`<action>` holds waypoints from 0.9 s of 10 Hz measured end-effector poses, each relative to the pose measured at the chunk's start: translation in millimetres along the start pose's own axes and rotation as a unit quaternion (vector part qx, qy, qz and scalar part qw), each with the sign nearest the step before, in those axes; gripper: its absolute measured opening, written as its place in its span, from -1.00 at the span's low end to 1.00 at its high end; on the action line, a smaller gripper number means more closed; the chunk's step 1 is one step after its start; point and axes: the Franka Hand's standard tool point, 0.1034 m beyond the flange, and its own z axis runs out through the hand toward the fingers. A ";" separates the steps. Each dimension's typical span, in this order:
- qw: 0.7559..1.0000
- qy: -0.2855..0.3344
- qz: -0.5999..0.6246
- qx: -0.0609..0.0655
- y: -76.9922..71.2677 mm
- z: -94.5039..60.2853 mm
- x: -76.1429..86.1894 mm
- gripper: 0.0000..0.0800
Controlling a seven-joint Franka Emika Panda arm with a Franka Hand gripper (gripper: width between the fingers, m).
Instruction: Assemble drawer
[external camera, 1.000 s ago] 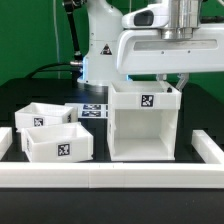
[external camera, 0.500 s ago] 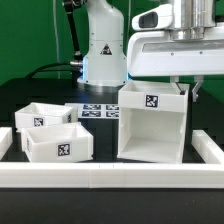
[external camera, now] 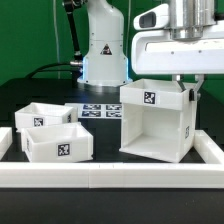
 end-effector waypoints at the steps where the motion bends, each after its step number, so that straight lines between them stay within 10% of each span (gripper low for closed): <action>1: 1.000 -0.001 0.026 0.003 -0.1 1.3 5.3 -0.90; 9: 0.967 -0.008 0.253 0.020 -1.2 -0.6 25.7 -0.90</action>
Offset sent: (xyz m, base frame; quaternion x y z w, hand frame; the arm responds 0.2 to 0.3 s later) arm 0.0129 -0.0272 -0.0119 -0.0300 -0.0117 0.1767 0.9837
